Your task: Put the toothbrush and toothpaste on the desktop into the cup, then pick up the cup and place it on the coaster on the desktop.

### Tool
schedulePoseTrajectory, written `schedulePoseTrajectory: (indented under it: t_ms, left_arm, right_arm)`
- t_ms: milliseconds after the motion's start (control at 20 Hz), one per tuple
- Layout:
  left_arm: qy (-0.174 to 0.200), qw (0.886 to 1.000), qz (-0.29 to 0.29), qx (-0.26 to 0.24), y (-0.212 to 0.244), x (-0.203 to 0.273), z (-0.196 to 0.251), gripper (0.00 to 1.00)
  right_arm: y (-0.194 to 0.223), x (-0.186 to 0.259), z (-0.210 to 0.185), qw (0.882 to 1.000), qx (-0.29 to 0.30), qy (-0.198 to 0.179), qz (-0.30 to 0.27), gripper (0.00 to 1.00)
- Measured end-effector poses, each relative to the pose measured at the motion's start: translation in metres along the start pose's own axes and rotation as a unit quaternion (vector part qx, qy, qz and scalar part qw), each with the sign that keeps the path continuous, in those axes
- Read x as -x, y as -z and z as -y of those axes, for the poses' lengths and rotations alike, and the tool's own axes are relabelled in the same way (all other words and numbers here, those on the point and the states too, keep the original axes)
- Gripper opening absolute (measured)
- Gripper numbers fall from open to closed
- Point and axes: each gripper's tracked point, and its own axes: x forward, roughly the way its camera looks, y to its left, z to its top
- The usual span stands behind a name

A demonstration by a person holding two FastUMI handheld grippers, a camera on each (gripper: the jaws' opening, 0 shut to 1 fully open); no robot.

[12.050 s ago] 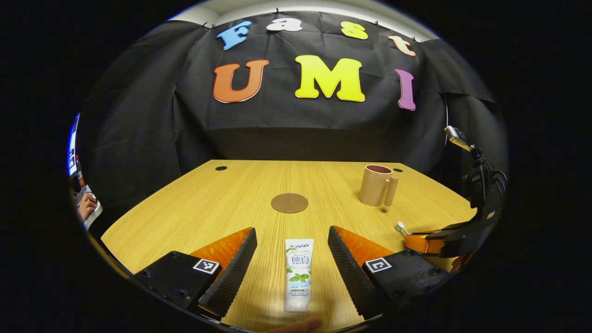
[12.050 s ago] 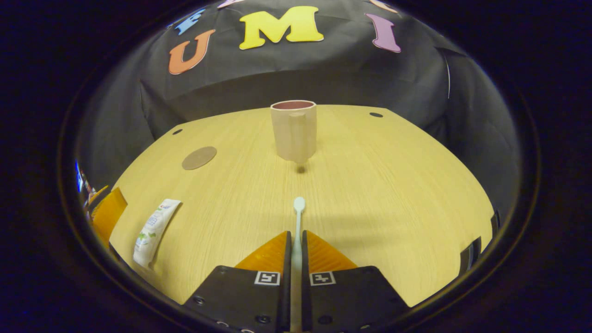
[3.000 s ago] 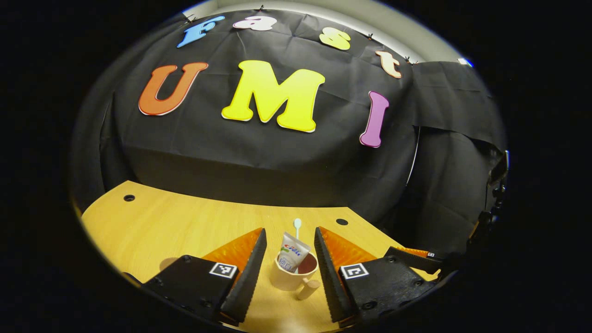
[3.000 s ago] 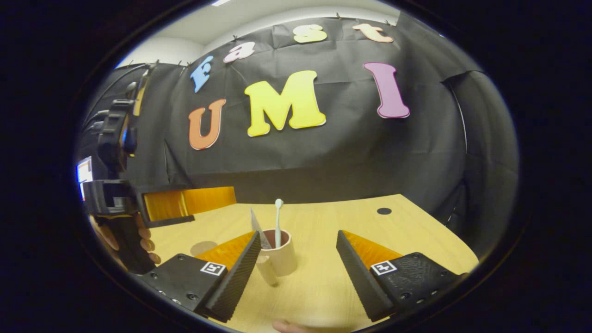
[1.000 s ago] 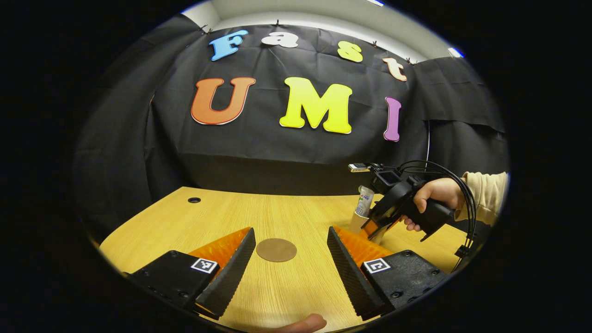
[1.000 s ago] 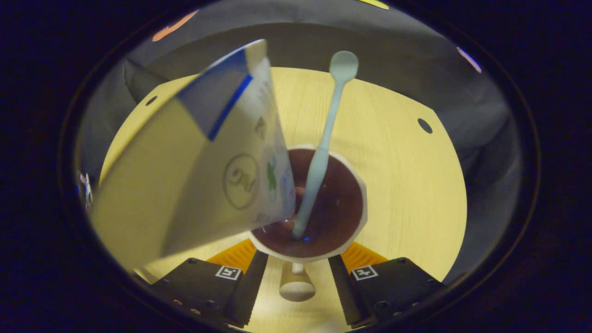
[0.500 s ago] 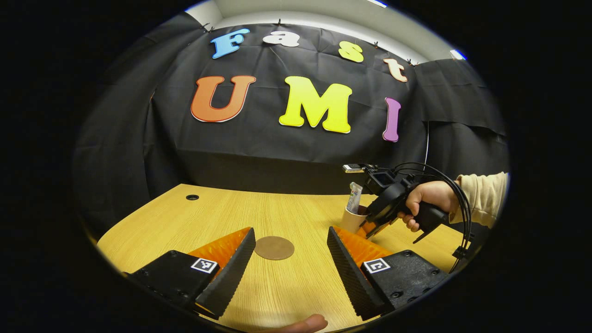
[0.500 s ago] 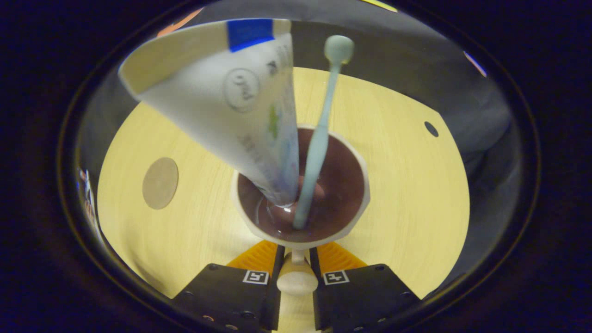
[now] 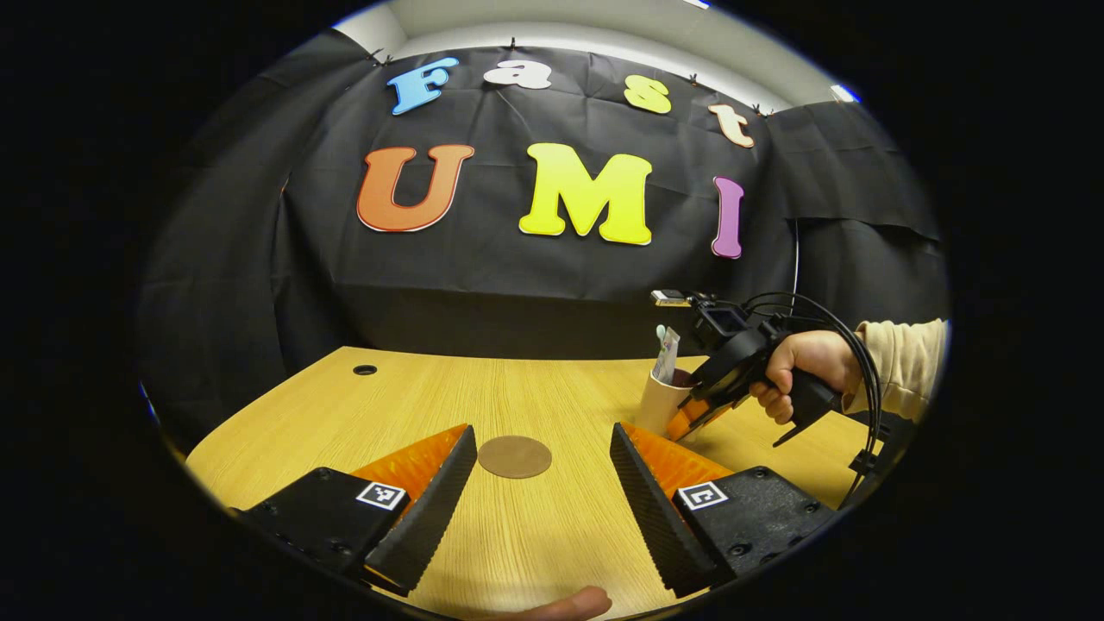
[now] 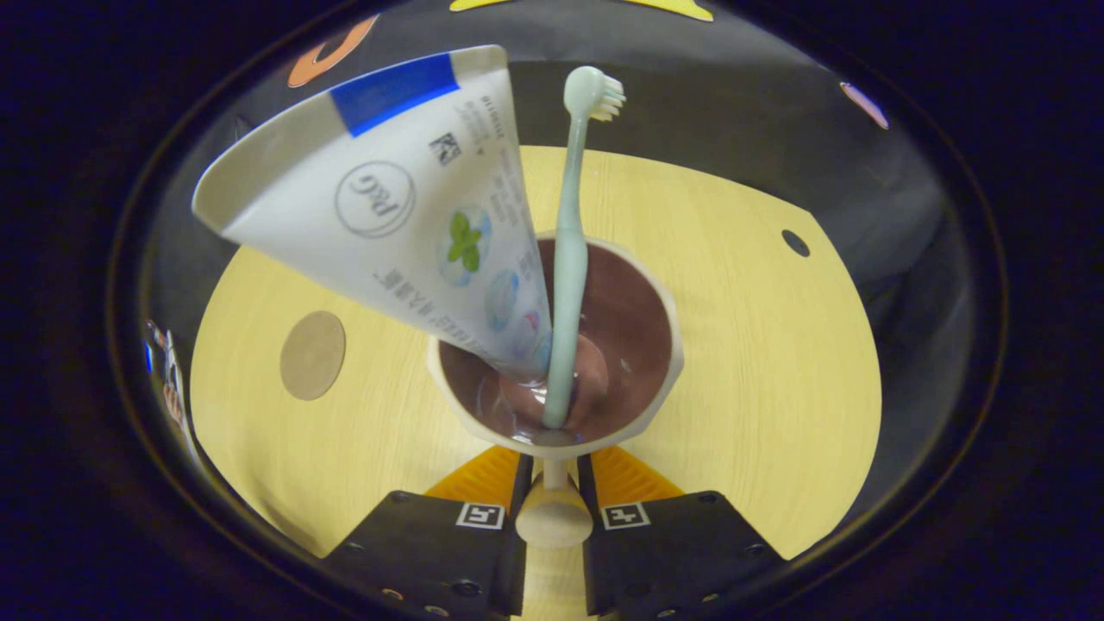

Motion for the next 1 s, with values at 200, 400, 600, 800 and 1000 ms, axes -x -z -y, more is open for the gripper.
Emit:
schedulePoseTrajectory:
  t_ms: [200, 400, 600, 800, 1000]
  left_arm:
    - [-0.004, 1.0, 0.001, -0.002, 0.0, 0.009, -0.001, 0.98]
    - [-0.013, 1.0, 0.009, 0.0, 0.003, 0.022, -0.013, 0.98]
    - [-0.027, 1.0, 0.006, 0.005, 0.01, 0.034, -0.032, 0.98]
    - [-0.046, 0.999, 0.003, 0.004, 0.016, 0.047, -0.054, 0.99]
    - [-0.065, 0.998, 0.0, 0.008, 0.017, 0.059, -0.073, 0.99]
  right_arm:
    - [-0.005, -0.002, -0.001, 1.0, 0.012, -0.007, 0.018, 0.25]
    - [-0.009, -0.001, -0.005, 0.999, 0.03, -0.011, 0.026, 0.24]
    - [-0.012, -0.003, -0.015, 0.998, 0.054, -0.021, 0.026, 0.25]
    - [-0.013, -0.005, -0.025, 0.996, 0.079, -0.038, 0.021, 0.25]
    - [-0.014, -0.008, -0.034, 0.993, 0.103, -0.048, 0.014, 0.25]
